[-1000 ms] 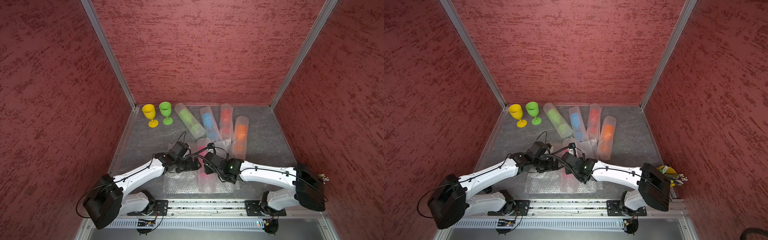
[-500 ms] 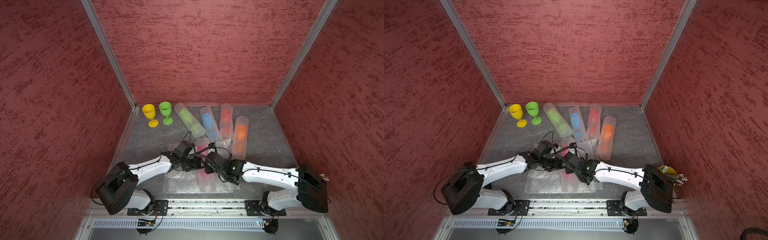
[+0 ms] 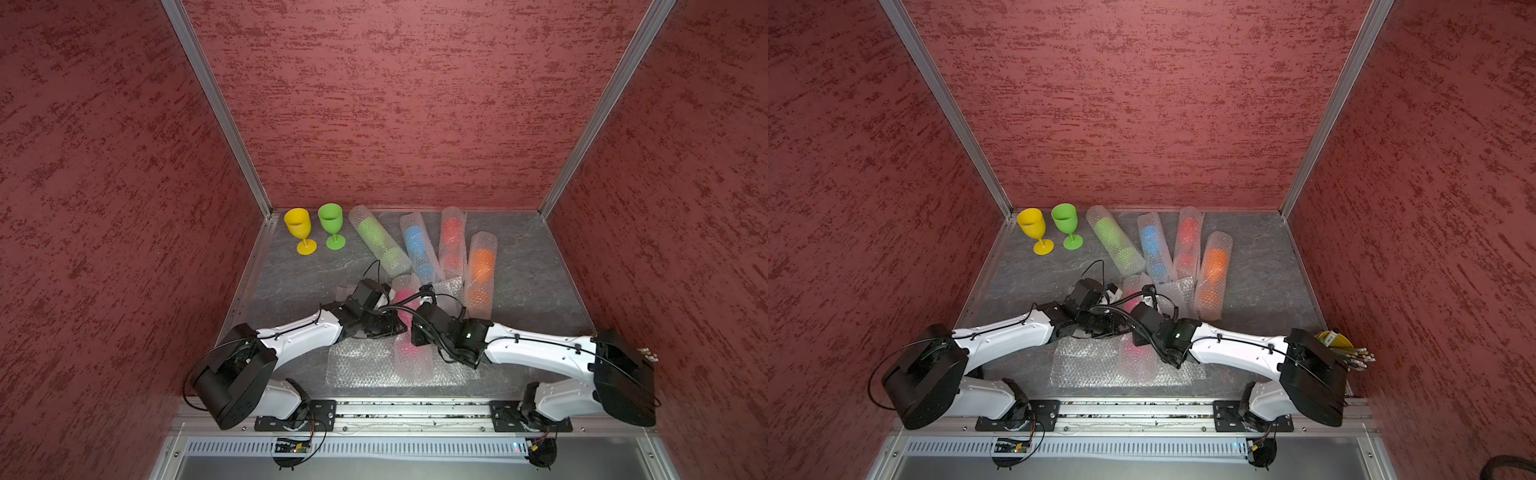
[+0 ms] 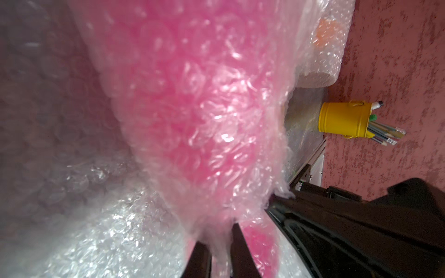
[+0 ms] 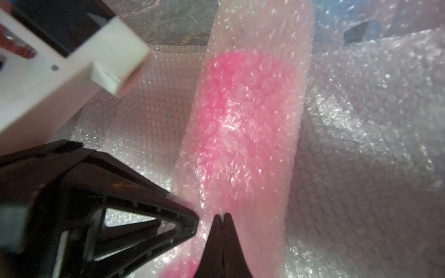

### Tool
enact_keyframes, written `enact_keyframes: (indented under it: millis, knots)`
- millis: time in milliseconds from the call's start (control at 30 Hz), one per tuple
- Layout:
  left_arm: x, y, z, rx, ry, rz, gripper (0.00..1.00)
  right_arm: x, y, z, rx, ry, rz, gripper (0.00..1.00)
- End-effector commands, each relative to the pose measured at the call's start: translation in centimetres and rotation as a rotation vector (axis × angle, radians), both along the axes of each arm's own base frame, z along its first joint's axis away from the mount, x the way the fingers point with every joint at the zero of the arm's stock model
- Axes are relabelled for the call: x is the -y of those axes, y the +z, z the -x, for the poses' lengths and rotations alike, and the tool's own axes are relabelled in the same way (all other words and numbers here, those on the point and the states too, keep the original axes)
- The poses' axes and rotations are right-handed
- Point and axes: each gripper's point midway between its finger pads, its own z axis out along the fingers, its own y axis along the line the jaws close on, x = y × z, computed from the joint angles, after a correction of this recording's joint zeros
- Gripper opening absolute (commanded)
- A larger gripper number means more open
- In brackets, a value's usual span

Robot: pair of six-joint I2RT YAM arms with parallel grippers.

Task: Unpack wine glasses from bubble wrap
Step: Unwrap the bubble wrap.

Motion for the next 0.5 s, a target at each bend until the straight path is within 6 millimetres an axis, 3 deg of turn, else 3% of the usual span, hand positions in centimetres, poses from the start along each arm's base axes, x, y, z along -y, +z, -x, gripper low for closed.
enact_keyframes:
  millis: [0,133,467]
  knots:
    - [-0.3,1.1,-0.5,0.037,0.020,0.022,0.07,0.4,1.2,-0.7,0.018,-0.033,-0.047,0.00]
    - [-0.8,2.0,-0.7,0.065,0.033,0.013,0.00,0.9,2.2,-0.7,0.035,-0.041,-0.076,0.00]
    - [-3.2,4.2,-0.6,0.144,0.052,-0.034,0.00,3.1,2.8,-1.8,0.051,-0.099,-0.098,0.00]
